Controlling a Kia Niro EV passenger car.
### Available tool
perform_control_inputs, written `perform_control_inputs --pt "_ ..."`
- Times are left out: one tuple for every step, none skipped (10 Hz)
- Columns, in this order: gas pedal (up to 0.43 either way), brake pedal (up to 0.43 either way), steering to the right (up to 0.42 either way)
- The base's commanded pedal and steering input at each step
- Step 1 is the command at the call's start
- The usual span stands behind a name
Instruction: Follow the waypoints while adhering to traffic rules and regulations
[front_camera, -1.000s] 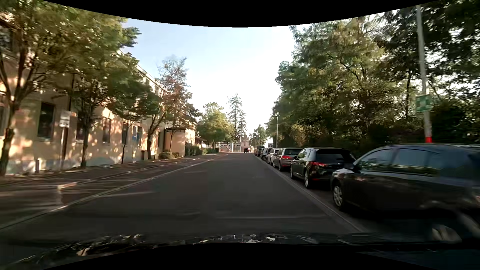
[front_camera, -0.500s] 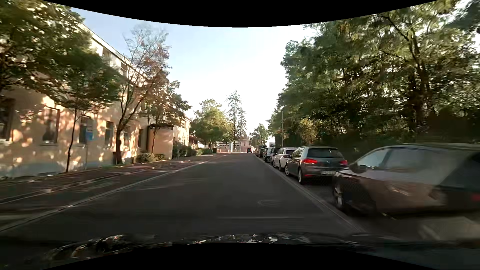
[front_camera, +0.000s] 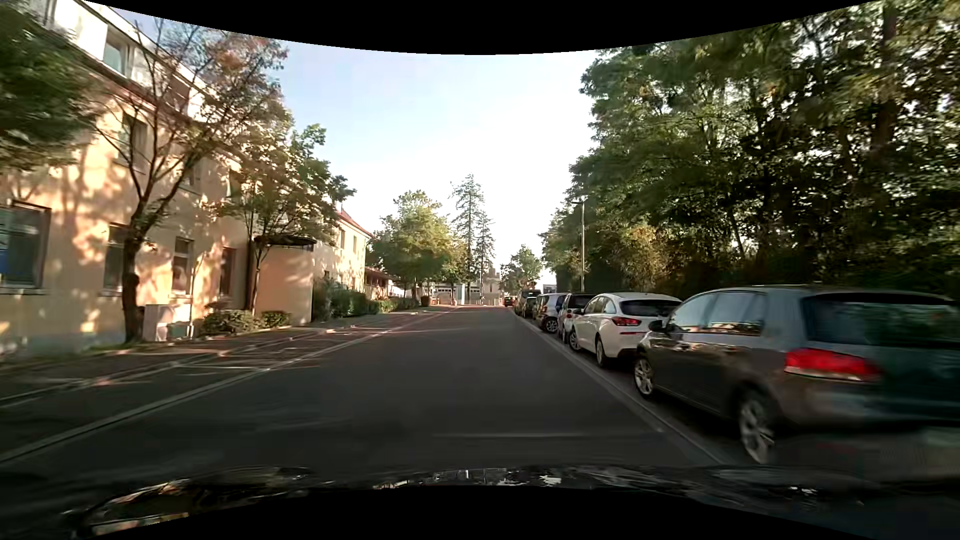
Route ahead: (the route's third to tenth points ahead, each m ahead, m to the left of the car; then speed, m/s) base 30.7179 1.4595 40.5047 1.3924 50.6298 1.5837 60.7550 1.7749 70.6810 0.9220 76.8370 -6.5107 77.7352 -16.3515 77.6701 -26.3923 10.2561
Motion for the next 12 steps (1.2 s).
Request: perform_control_inputs --pt "0.000 0.000 0.000" --pt "0.000 0.000 0.000" --pt "0.000 0.000 0.000" --pt "0.000 0.000 0.000" --pt "0.000 0.000 0.002" --pt "0.000 0.000 0.002" --pt "0.000 0.000 0.002" --pt "0.000 0.000 0.002" --pt "0.000 0.000 0.002" --pt "0.000 0.000 0.002" --pt "0.000 0.000 0.002" --pt "0.000 0.000 0.002"
